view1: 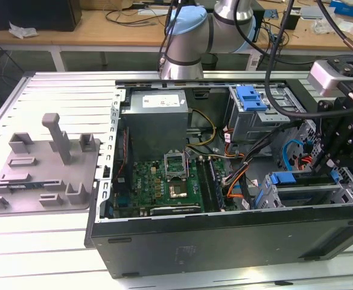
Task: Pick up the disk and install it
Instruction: 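Insert the first disk wire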
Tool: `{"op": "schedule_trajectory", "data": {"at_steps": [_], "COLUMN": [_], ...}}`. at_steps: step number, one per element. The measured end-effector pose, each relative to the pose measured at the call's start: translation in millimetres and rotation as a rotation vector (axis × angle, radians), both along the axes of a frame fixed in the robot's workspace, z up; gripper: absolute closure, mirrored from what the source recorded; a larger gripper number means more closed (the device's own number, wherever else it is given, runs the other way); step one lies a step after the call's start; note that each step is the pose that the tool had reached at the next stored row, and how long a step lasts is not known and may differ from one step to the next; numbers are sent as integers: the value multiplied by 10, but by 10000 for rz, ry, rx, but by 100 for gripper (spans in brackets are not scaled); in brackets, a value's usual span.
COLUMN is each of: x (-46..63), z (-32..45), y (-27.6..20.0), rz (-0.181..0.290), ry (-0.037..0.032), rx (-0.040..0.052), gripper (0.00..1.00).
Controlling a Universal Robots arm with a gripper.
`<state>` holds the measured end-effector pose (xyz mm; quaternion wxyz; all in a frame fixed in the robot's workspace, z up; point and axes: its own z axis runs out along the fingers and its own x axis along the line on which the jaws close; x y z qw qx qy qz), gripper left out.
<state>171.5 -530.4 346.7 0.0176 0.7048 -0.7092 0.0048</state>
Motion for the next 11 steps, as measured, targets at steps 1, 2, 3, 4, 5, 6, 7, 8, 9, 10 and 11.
{"op": "schedule_trajectory", "data": {"at_steps": [1,2,3,4,5,6,7,8,9,10,11], "x": [0,0,-1,-1,-1,-1,-1,-1,-1,-1,-1], "z": [0,0,0,0,0,-2,-4,-6,-9,-11,-16], "y": [1,3,5,6,6,7,7,7,7,7,7], "rz": [-19,-41,-56,-85,-100,-102,-103,-103,-103,-103,-103], "ry": [0,0,0,0,0,0,0,0,0,0,0], "rx": [0,1,1,0,0,0,0,0,0,0,1], "gripper": [84,84,84,84,84,84,84,84,84,84,84]}}
